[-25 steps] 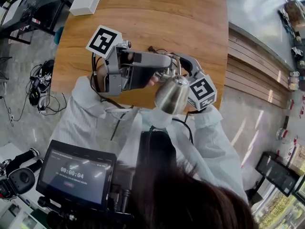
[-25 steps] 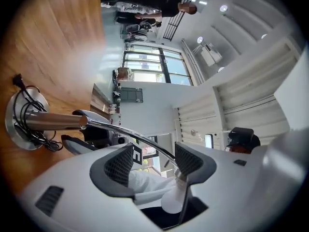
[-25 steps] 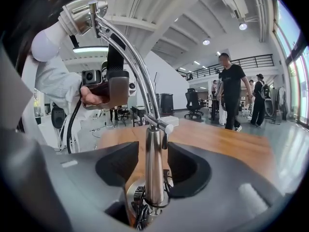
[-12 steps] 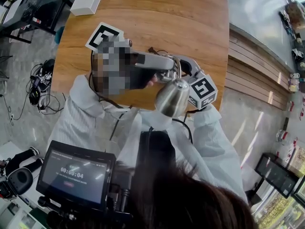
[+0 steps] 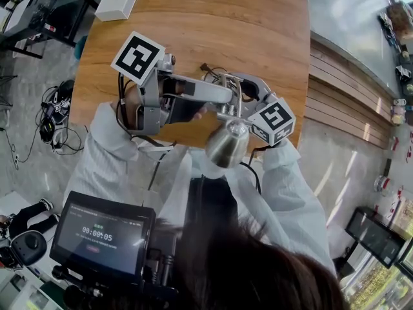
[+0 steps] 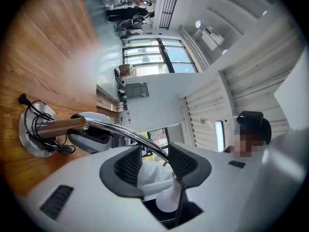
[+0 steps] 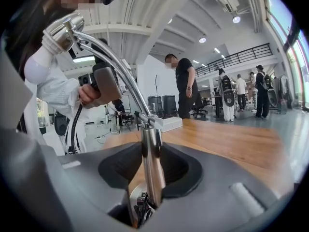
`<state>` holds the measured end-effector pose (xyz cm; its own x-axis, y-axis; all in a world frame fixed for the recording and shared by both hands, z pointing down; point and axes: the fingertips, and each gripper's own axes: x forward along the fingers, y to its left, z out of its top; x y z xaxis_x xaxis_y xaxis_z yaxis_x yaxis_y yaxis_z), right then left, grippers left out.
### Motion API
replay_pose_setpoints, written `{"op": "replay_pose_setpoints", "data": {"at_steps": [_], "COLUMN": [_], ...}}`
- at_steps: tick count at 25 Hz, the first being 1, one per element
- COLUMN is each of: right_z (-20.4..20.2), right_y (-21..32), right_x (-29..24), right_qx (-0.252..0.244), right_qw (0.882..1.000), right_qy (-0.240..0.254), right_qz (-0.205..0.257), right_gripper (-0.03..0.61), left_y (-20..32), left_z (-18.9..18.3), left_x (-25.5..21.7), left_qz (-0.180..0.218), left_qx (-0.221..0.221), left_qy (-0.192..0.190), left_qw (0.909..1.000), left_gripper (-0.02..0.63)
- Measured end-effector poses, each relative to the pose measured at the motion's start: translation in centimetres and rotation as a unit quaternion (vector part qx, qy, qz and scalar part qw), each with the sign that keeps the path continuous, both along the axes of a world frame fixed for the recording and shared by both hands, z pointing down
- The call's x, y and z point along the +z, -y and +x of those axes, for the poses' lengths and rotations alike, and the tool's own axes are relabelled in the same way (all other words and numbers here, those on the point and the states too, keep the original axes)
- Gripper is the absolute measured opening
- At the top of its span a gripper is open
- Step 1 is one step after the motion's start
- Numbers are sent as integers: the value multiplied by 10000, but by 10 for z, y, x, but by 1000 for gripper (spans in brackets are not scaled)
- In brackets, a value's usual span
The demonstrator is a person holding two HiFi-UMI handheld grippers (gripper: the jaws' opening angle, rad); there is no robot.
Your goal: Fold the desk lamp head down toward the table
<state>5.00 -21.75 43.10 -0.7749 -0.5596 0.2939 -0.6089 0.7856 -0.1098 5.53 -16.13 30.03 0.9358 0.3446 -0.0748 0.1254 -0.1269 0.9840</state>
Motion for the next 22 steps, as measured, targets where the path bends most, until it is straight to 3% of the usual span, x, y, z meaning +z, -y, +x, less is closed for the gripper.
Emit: {"op": "replay_pose_setpoints", "data": {"at_steps": [8, 12, 15, 19, 22], "right_z": [2, 1, 1, -1, -1], "right_y": [4, 3, 1, 0, -1], "right_x": [6, 6, 4, 0, -3], "right_qx": [-99, -128, -121, -132, -135], "right_qw": [9999, 9998, 9998, 9998, 9997], "right_qy": [73, 107, 133, 161, 203], "right_qz": [-63, -68, -74, -69, -76], "right_gripper": [117, 117, 118, 118, 118], "left_y": [-28, -37, -38, -38, -38], "left_z": [-9, -14, -16, -17, -17], "left_x": [35, 71, 104, 103, 100], "left_qz": [1005, 1882, 2147, 1988, 2053], "left_qx": [234, 200, -16, -366, -482], "left_qy": [575, 1116, 1477, 1056, 914], "left_qw": [9930, 9756, 9654, 9736, 9732], "left_gripper": [116, 72, 33, 25, 26]}}
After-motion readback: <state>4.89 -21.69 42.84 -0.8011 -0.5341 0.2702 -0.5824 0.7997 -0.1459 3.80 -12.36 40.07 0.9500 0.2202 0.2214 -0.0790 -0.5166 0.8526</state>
